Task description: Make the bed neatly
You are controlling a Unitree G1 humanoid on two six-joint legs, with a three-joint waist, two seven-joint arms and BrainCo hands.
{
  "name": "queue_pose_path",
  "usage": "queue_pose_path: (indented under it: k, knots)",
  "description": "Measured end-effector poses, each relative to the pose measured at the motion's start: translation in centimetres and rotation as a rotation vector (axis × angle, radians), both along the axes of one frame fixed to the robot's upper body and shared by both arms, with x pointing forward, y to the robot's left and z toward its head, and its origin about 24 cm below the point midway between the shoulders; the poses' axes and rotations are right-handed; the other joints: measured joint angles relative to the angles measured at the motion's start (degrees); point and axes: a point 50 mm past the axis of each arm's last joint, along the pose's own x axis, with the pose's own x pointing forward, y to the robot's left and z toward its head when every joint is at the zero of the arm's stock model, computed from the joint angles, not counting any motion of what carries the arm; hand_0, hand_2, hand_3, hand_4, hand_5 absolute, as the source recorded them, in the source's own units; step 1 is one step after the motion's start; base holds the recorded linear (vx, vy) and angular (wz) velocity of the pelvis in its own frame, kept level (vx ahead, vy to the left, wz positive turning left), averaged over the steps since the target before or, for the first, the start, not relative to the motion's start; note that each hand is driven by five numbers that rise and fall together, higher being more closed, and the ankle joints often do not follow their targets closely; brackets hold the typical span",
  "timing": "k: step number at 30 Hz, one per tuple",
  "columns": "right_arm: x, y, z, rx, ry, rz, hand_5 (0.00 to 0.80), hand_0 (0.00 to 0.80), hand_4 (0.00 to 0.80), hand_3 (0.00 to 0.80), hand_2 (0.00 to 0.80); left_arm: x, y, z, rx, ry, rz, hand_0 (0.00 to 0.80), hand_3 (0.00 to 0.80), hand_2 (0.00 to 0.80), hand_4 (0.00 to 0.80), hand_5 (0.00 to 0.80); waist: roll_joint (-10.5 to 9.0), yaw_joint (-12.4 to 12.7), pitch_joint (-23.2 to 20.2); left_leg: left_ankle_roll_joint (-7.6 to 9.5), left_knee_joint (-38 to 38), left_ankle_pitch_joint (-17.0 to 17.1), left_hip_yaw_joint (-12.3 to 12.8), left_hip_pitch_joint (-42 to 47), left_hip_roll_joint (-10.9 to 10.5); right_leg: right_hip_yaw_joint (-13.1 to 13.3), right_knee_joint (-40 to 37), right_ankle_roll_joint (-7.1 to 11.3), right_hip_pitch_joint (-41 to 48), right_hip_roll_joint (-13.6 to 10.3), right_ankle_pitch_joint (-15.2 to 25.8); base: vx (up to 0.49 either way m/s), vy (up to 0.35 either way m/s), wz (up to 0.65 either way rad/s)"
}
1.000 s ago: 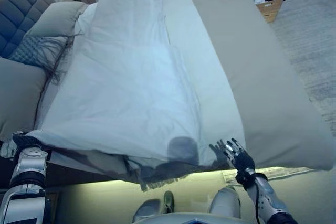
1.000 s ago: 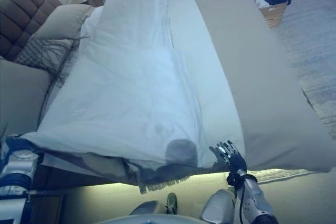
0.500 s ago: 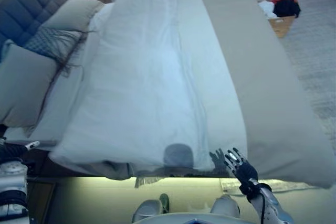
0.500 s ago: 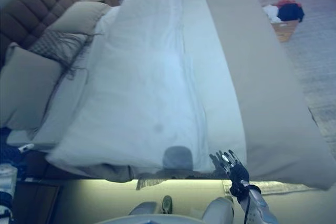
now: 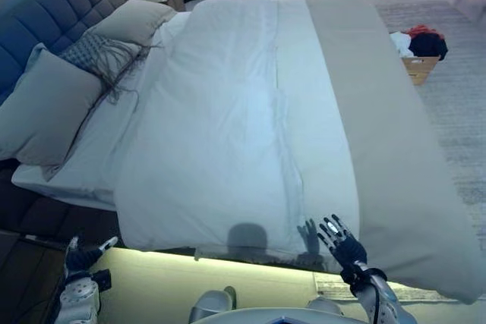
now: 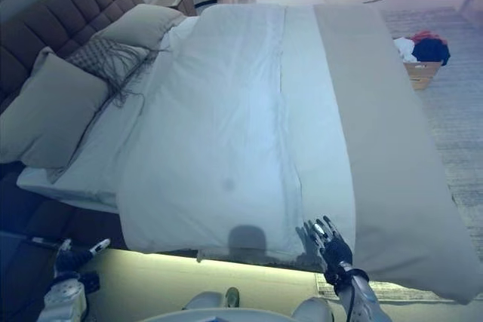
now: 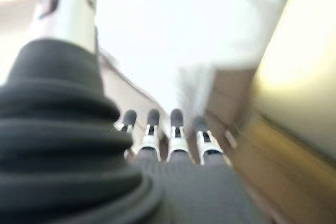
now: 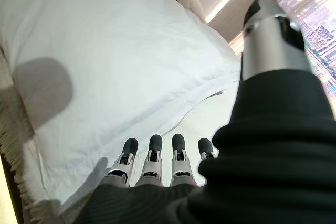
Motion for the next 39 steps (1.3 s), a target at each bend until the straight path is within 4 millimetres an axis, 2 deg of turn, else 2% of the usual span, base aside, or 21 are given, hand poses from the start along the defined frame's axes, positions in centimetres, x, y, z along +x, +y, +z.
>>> queue_pose_path:
  k: [2,3,4,7,11,14,17,19,21,24,29,30,31,33,35,36,37,38,39]
  knots:
    - [0.0,0.1,0.0,0.004,0.000,-0.002,0.000,0.000,0.000,0.000,0.000,0.6,-1.2,0.1,-0.066,-0.059,-0.054,0.000,0.000,0.000,0.000,0.000,-0.05,-0.04,0.08,0.01,-0.02,-0.01,0.01,0.21,-0.05,-0.08,-0.24,0.15,0.18,-0.01,0.07,-0.056,-0.107,-0.01]
    - [-0.2,0.3,-0.1,0.011,-0.001,-0.004,0.000,0.000,0.000,0.000,0.000,1.1,-2.9,0.2,-0.145,-0.121,-0.130,0.000,0.000,0.000,0.000,0.000,-0.28,-0.04,0.27,0.02,-0.45,-0.02,0.10,0.72,-0.20,-0.05,-0.25,0.19,0.27,-0.05,0.05,-0.059,-0.113,-0.06]
    - [-0.2,0.4,-0.1,0.016,-0.002,-0.008,0.000,0.000,0.000,0.000,0.000,1.4,-3.7,0.3,-0.200,-0.154,-0.167,0.000,0.000,0.000,0.000,0.000,-0.47,-0.07,0.39,0.03,-0.76,-0.01,0.27,1.01,-0.20,-0.05,-0.25,0.18,0.28,-0.09,0.05,-0.075,-0.147,-0.11]
    - [-0.1,1.3,-0.1,0.046,-0.016,-0.013,0.000,0.000,0.000,0.000,0.000,1.3,-6.0,-0.1,-0.403,-0.231,-0.225,0.000,0.000,0.000,0.000,0.000,-1.14,0.22,1.10,0.04,-1.48,-0.02,1.53,2.34,-0.02,0.03,-0.55,0.03,0.33,-0.05,0.50,-0.061,-0.153,-0.25]
    - [0.4,2.4,0.0,0.088,-0.042,-0.017,0.000,0.000,0.000,0.000,0.000,1.5,-8.5,-0.8,-0.584,-0.231,-0.303,0.000,0.000,0.000,0.000,0.000,-1.77,0.22,1.65,0.06,-1.86,-0.05,1.53,2.83,0.20,0.44,-1.42,-0.21,0.49,0.89,1.28,-0.038,-0.143,-0.15]
    - [0.6,3.1,0.0,0.111,-0.046,-0.006,0.000,0.000,0.000,0.000,0.000,1.4,-9.4,-0.9,-0.640,-0.228,-0.325,0.000,0.000,0.000,0.000,0.000,-2.69,0.20,2.42,0.05,-1.90,-0.06,1.58,3.08,0.50,-0.14,-0.66,-0.43,0.55,1.18,1.56,0.032,-0.245,-0.03]
    - [0.6,4.2,-0.1,0.149,-0.034,0.041,0.000,0.000,0.000,0.000,0.000,1.4,-10.3,-1.1,-0.664,-0.215,-0.329,0.000,0.000,0.000,0.000,0.000,-2.63,0.39,2.95,0.25,-1.85,-0.33,1.47,3.60,2.32,-0.03,-4.23,-1.14,2.52,4.38,2.18,0.004,-0.237,-0.08]
    - [0.4,4.5,-0.3,0.156,-0.019,0.061,0.000,0.000,0.000,0.000,0.000,1.5,-10.7,-1.3,-0.697,-0.207,-0.314,0.000,0.000,0.000,0.000,0.000,-2.71,1.14,2.97,0.39,-1.14,-0.41,1.42,2.80,3.05,-0.23,-3.70,-1.74,1.98,4.96,1.86,-0.059,-0.169,0.02]
    - [0.2,4.5,-0.5,0.145,-0.006,0.076,0.000,0.000,0.000,0.000,0.000,1.6,-11.4,-1.5,-0.724,-0.183,-0.341,0.000,0.000,0.000,0.000,0.000,-2.47,1.15,3.14,0.63,0.62,-0.41,0.80,0.90,3.29,-0.67,-1.87,-2.29,0.90,4.72,1.01,-0.059,-0.059,0.19]
    - [-0.1,3.8,-0.8,0.145,0.015,0.041,0.000,0.000,0.000,0.000,0.000,1.6,-12.6,-1.7,-0.742,-0.147,-0.413,0.000,0.000,0.000,0.000,0.000,-1.71,0.96,3.52,1.06,1.54,-0.11,-1.53,-0.21,3.23,-1.54,0.87,-2.97,0.20,3.96,-0.71,-0.002,0.068,0.31]
    - [0.1,2.7,-0.5,0.128,-0.012,-0.005,0.000,0.000,0.000,0.000,0.000,2.0,-13.3,-1.1,-0.751,-0.149,-0.475,0.000,0.000,0.000,0.000,0.000,-1.17,-0.64,4.29,1.79,2.80,-0.66,-3.12,-1.61,3.90,-0.36,4.88,-4.08,-0.12,3.40,-3.83,-0.030,0.304,0.32]
    - [0.1,2.7,-0.5,0.135,-0.019,-0.017,0.000,0.000,0.000,0.000,0.000,2.2,-13.4,-1.0,-0.750,-0.150,-0.489,0.000,0.000,0.000,0.000,0.000,-1.35,-1.25,4.29,1.49,4.66,-0.93,-3.08,-2.30,3.82,-0.22,5.49,-4.08,-0.99,2.58,-4.22,0.036,0.522,0.25]
    - [0.3,2.6,-0.5,0.133,-0.024,-0.024,0.000,0.000,0.000,0.000,0.000,2.3,-13.5,-0.9,-0.748,-0.145,-0.505,0.000,0.000,0.000,0.000,0.000,-1.26,-1.97,4.36,1.37,8.47,-1.04,-3.77,-4.28,4.66,-0.20,5.99,-4.16,-1.32,1.94,-4.17,-0.065,0.549,0.16]
    - [0.5,2.5,-0.3,0.135,-0.033,-0.035,0.000,0.000,0.000,0.000,0.000,2.3,-13.7,-1.0,-0.753,-0.137,-0.518,0.000,0.000,0.000,0.000,0.000,-0.78,-2.90,4.40,0.97,11.68,-1.18,-5.72,-5.35,8.38,-0.20,7.54,-3.56,-2.34,0.92,-4.22,-0.022,0.593,0.04]
    - [0.6,2.3,-0.2,0.130,-0.040,-0.054,0.000,0.000,0.000,0.000,0.000,2.6,-14.5,-0.9,-0.773,-0.129,-0.549,0.000,0.000,0.000,0.000,0.000,-0.26,-3.85,4.49,0.60,10.35,-1.07,-7.11,-5.27,11.33,1.66,10.07,-1.76,-4.34,-1.21,-5.09,0.013,0.676,0.05]
    - [0.7,2.0,-0.1,0.121,-0.045,-0.060,0.000,0.000,0.000,0.000,0.000,2.8,-15.1,-0.9,-0.783,-0.123,-0.575,0.000,0.000,0.000,0.000,0.000,0.32,-4.01,4.57,0.74,8.49,-0.99,-6.91,-5.07,11.60,2.49,11.45,-0.88,-5.59,-2.67,-5.25,0.015,0.673,0.08]
    - [0.8,1.4,0.1,0.101,-0.052,-0.066,0.000,0.000,0.000,0.000,0.000,3.2,-16.0,-0.7,-0.801,-0.126,-0.608,0.000,0.000,0.000,0.000,0.000,1.67,-4.41,4.89,1.15,6.86,-1.00,-6.58,-5.14,11.43,3.48,13.01,0.55,-6.86,-4.38,-5.02,0.032,0.625,0.12]
    - [1.1,1.1,0.2,0.091,-0.052,-0.077,0.000,0.000,0.000,0.000,0.000,3.7,-16.4,-0.5,-0.807,-0.124,-0.634,0.000,0.000,0.000,0.000,0.000,1.42,-4.79,5.38,-4.73,6.47,-2.82,-5.27,-4.73,9.21,5.22,14.01,2.41,-8.31,-7.49,-4.65,0.062,0.557,0.19]
    - [1.2,1.4,0.3,0.100,-0.056,-0.084,0.000,0.000,0.000,0.000,0.000,3.9,-16.4,-0.4,-0.807,-0.121,-0.638,0.000,0.000,0.000,0.000,0.000,0.29,-5.14,6.12,-4.91,6.85,-2.65,-3.66,-4.75,6.56,7.03,12.78,3.71,-8.35,-10.07,-3.54,0.112,0.476,0.15]
